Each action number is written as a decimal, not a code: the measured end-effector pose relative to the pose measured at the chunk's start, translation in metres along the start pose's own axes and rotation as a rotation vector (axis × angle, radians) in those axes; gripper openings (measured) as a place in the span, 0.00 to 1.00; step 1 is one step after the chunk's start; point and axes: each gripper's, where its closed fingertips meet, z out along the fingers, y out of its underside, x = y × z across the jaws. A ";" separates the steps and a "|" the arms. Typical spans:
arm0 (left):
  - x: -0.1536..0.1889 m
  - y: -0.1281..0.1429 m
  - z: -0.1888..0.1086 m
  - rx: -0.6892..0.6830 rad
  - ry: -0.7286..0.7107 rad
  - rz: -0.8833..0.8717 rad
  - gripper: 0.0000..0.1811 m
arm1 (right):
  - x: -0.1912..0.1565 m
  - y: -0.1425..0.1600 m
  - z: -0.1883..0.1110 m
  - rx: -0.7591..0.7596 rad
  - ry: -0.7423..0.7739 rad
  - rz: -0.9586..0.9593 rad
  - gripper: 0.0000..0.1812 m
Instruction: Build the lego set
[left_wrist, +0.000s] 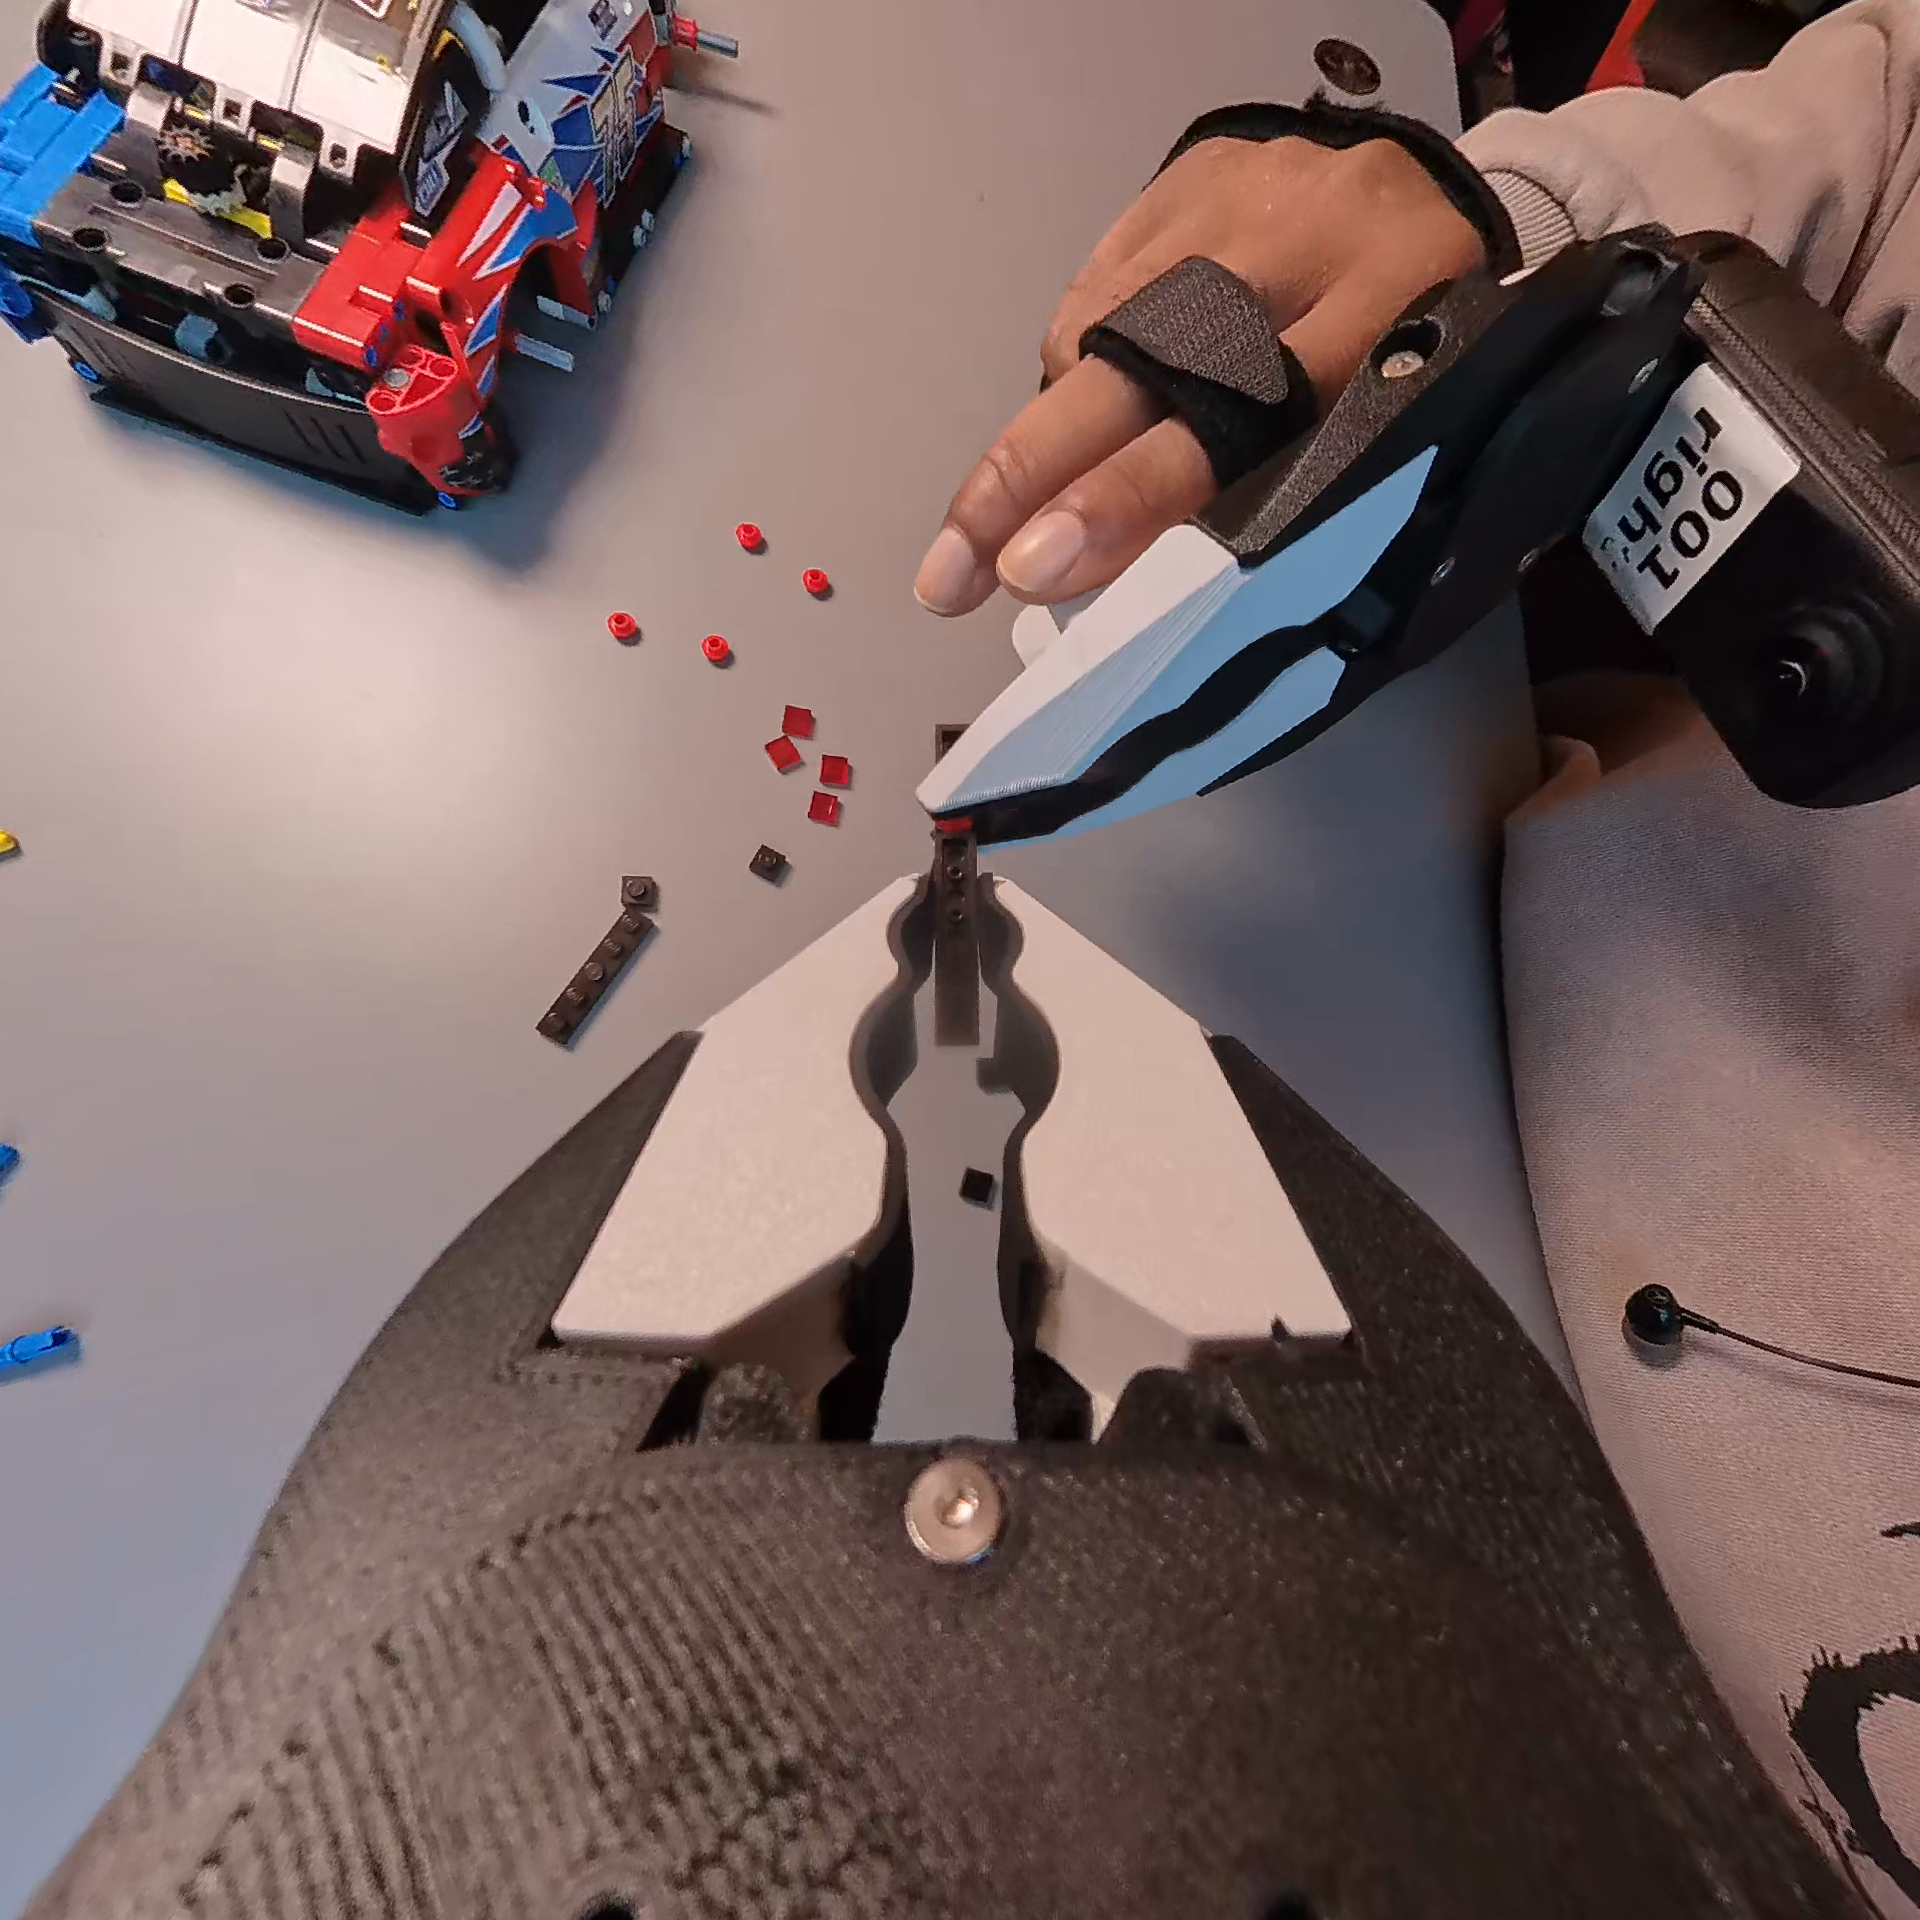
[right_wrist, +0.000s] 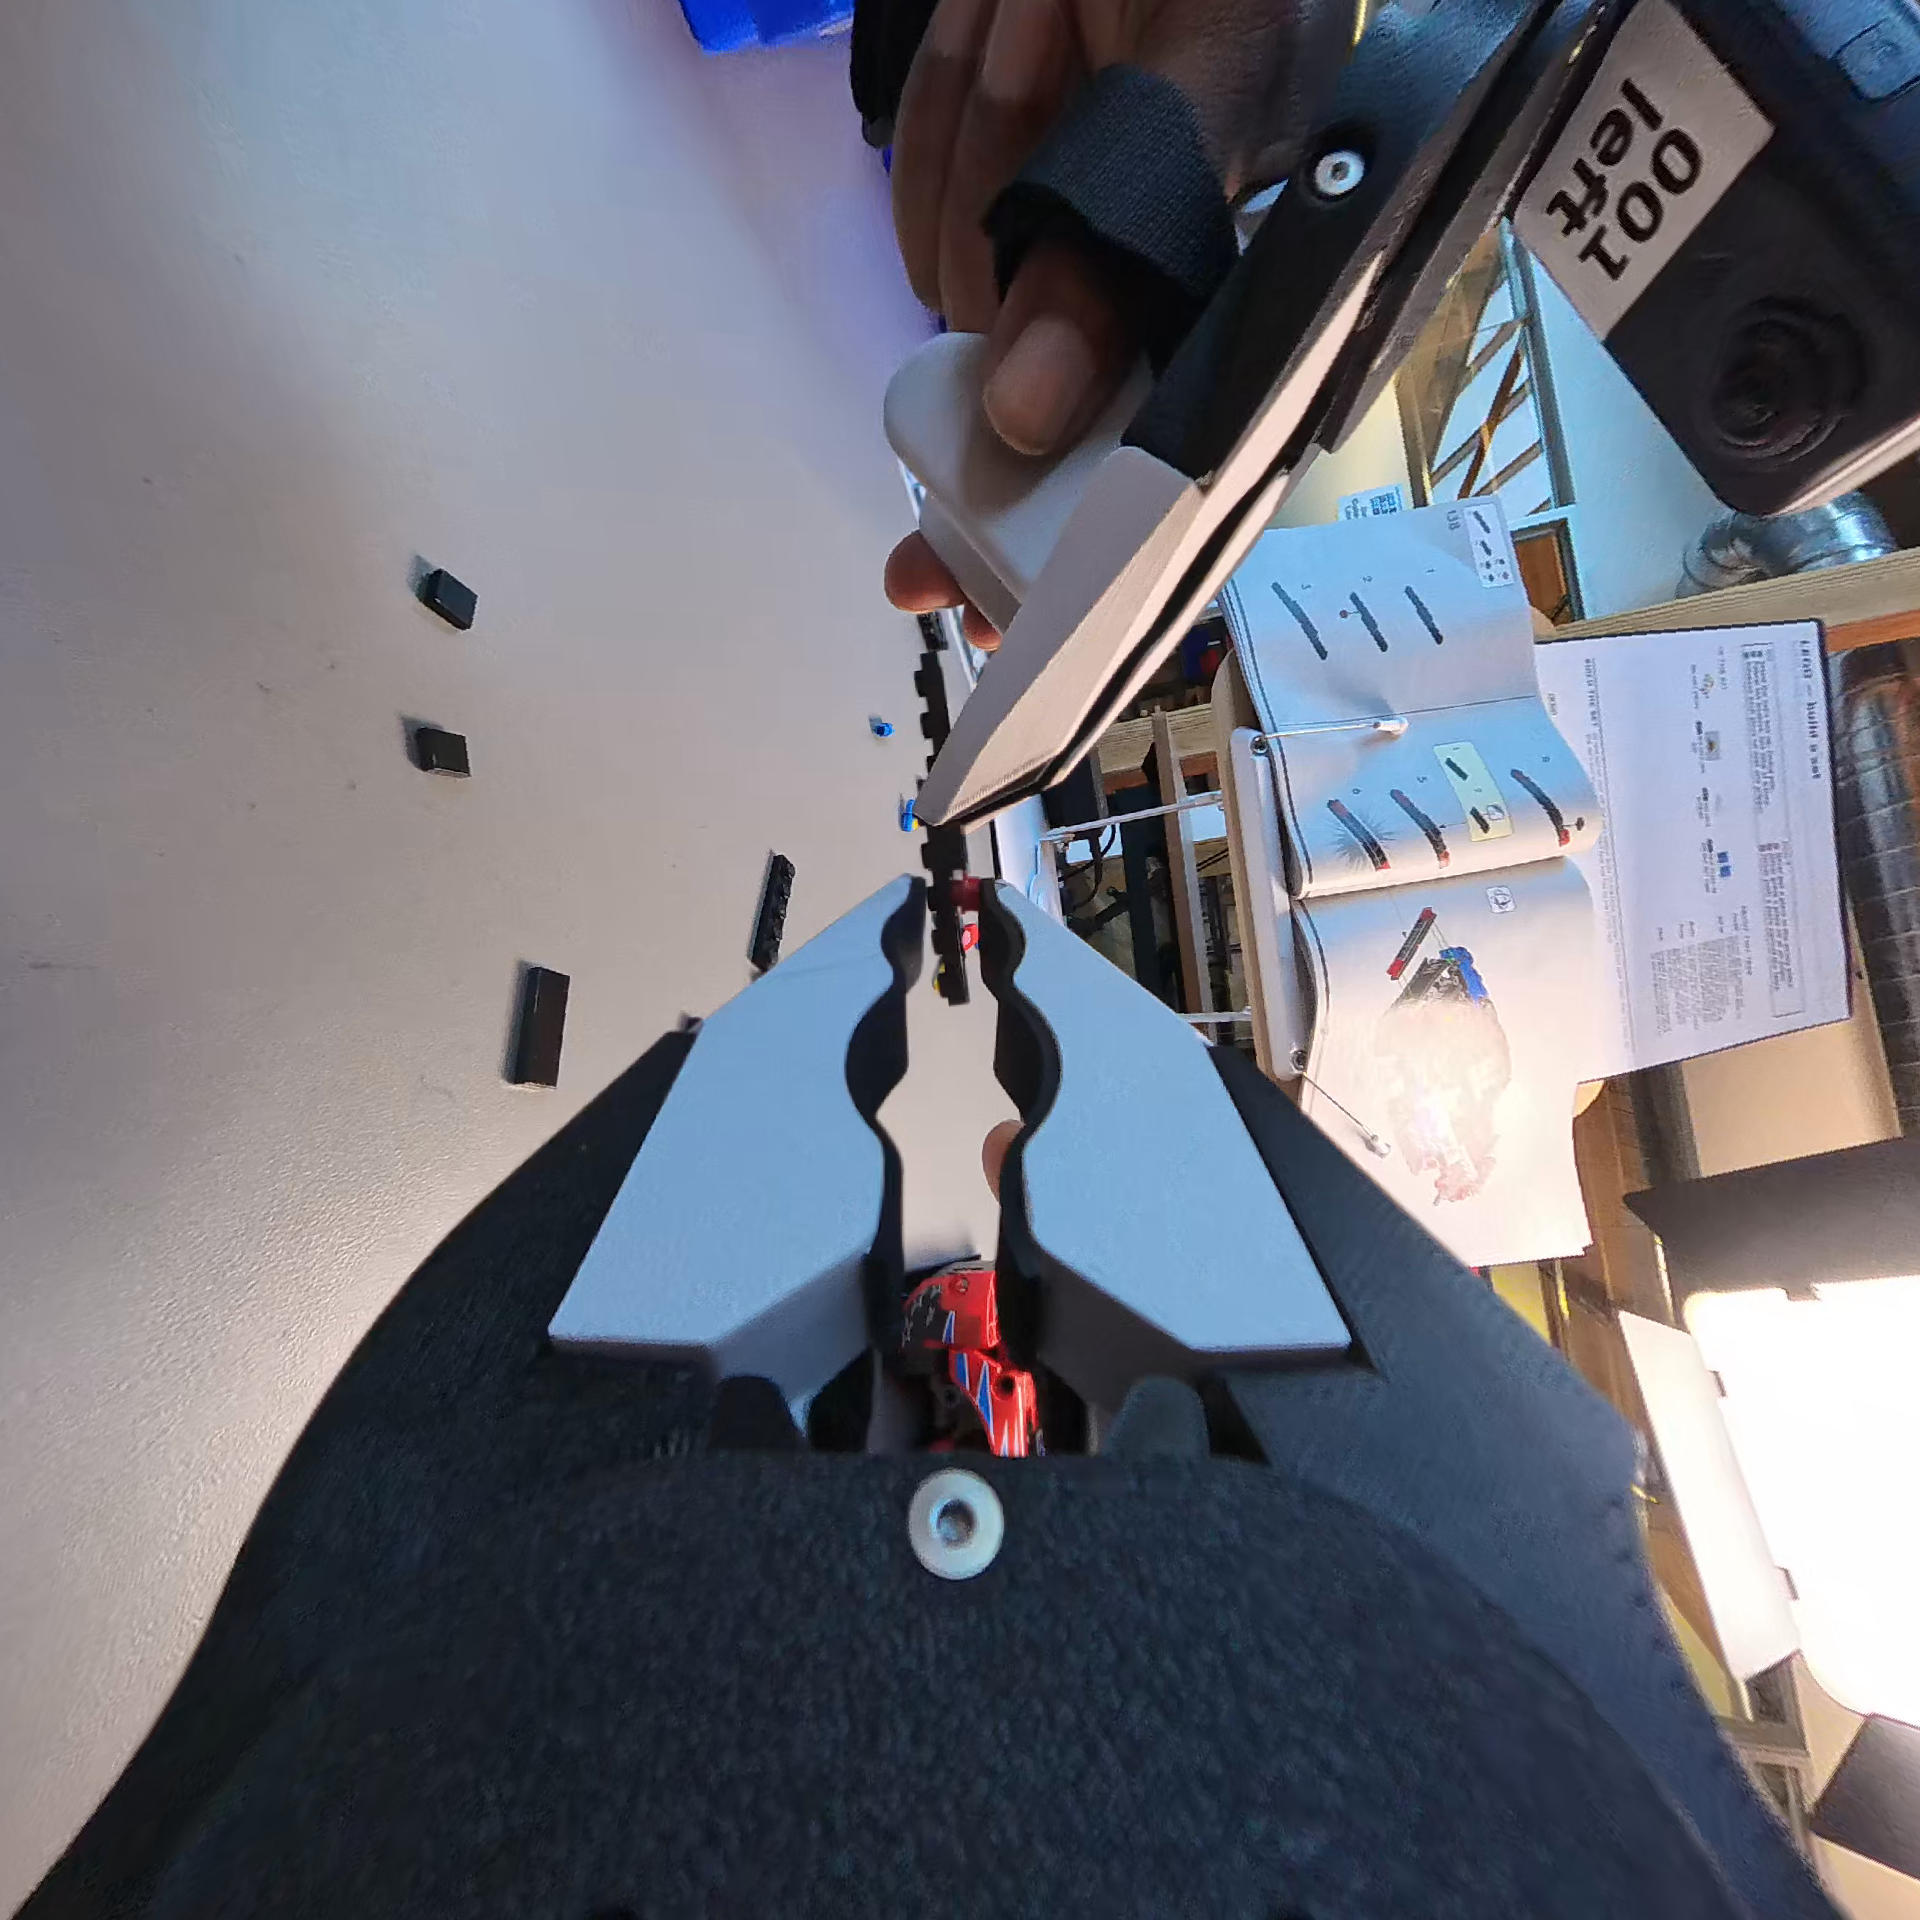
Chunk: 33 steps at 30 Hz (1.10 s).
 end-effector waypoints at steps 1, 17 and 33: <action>0.000 -0.001 0.000 0.000 0.000 -0.002 0.03 | 0.000 0.000 0.000 -0.003 0.002 -0.007 0.04; 0.016 -0.004 -0.008 -0.012 0.139 -0.158 0.03 | 0.003 -0.013 -0.010 0.050 -0.127 -0.137 0.02; 0.015 -0.024 -0.023 0.150 0.101 -0.119 0.04 | 0.024 -0.013 -0.011 0.049 -0.203 0.114 0.03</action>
